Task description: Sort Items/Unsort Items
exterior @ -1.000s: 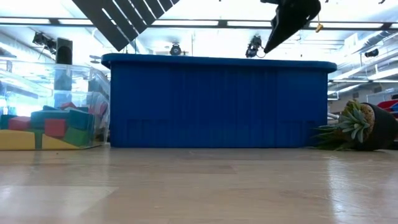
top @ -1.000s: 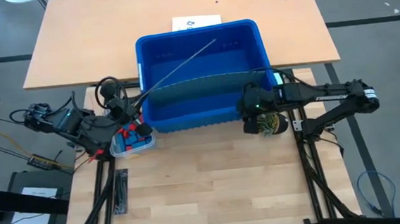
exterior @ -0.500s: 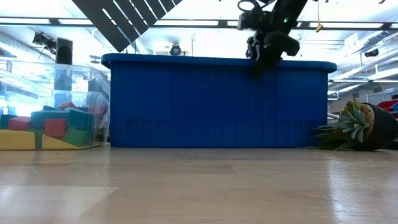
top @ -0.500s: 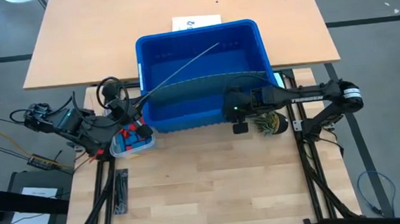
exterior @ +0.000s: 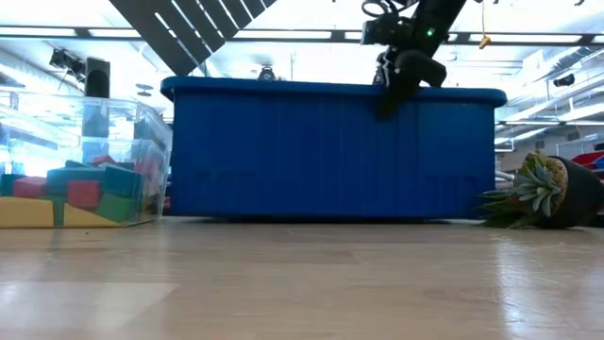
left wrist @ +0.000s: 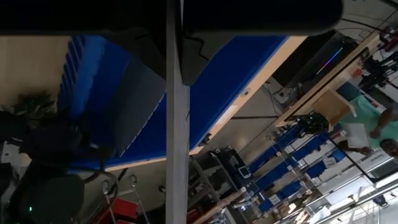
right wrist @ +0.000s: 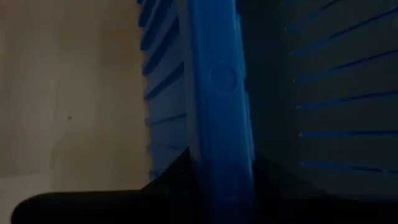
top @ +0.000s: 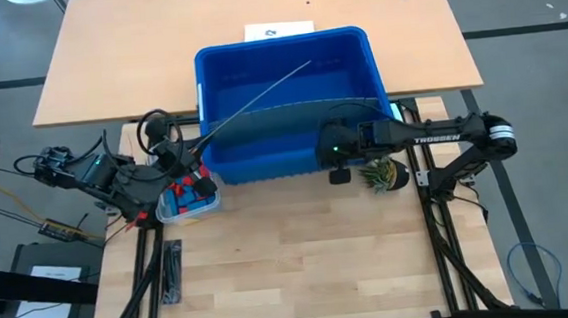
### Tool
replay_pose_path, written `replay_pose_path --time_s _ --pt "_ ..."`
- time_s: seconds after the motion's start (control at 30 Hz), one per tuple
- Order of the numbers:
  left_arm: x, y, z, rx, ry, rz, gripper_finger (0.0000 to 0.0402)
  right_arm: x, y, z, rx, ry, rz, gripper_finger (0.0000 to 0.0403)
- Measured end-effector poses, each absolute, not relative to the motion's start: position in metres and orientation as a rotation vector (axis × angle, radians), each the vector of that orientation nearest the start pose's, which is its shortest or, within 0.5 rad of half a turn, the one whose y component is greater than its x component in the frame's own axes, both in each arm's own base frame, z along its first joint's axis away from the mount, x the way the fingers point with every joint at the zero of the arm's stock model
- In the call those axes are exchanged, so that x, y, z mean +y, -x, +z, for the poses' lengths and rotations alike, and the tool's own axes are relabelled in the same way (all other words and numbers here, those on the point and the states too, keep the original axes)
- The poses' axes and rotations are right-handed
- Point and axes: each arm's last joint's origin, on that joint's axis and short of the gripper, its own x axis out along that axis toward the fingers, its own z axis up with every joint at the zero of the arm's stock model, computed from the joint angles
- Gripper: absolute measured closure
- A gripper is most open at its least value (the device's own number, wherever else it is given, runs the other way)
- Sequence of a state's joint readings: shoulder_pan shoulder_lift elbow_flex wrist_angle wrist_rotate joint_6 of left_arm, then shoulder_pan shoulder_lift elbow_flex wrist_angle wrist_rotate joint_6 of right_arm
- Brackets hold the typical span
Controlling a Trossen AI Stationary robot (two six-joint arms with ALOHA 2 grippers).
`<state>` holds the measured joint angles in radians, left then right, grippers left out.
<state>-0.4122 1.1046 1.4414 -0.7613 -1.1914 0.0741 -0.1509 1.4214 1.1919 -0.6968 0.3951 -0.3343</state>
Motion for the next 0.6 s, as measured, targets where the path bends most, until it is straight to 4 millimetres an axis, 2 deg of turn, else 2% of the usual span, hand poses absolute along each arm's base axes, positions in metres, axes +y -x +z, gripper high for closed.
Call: replay_pose_path --time_s 0.2,0.43,0.6 --pt "-0.049 -0.180 0.445 0.331 -0.383 0.762 0.0387 -0.056 -0.281 0.303 0.974 0.387 -0.420 0.0321" --pt "-0.048 -0.179 0.445 0.324 -0.389 0.805 0.0387 -0.054 -0.288 0.318 0.877 0.337 -0.460 0.0319" --pt "-0.048 -0.178 0.446 0.324 -0.402 0.842 0.0387 -0.052 -0.290 0.335 0.813 0.327 -0.484 0.0319"
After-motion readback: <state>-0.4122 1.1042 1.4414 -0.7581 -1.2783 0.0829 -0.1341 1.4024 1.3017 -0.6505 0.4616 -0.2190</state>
